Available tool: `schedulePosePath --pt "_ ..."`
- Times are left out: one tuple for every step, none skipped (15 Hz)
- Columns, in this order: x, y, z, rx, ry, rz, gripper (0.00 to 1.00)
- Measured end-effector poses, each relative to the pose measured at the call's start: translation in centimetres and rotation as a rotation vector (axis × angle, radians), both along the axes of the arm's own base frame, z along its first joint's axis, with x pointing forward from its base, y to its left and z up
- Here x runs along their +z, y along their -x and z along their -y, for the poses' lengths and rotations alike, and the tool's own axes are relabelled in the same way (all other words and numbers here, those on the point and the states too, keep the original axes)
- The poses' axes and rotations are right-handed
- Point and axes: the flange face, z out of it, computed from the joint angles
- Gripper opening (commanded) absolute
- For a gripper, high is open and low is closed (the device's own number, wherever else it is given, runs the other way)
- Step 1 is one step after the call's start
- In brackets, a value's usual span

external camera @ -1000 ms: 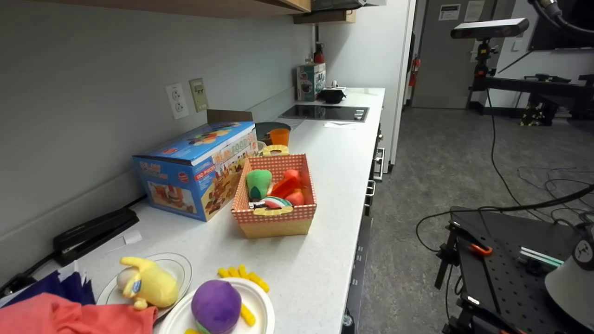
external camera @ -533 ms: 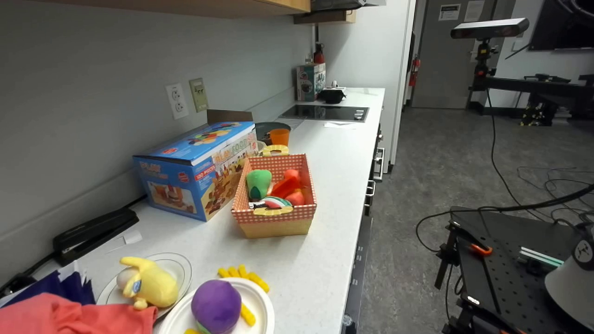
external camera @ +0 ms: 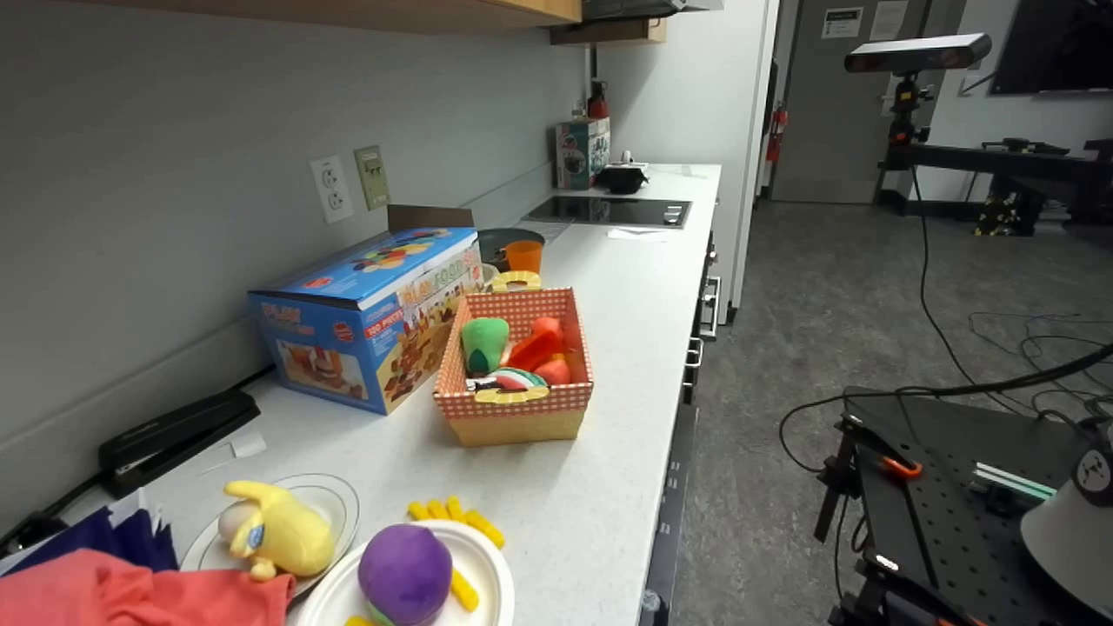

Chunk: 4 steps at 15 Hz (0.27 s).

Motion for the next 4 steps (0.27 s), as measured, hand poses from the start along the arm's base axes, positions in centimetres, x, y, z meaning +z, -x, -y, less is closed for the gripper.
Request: schedulePosePath --pt "-0.09 -0.02 -0.01 0.0 0.0 -0.002 1.0" --pt "-0.16 -0.04 -0.01 0.0 -0.001 -0.003 1.0" --pt "-0.2 -0.05 -0.02 0.001 -0.001 -0.004 1.0" --pt "-0.22 -0.05 -0.02 0.001 -0.001 -0.004 1.0"
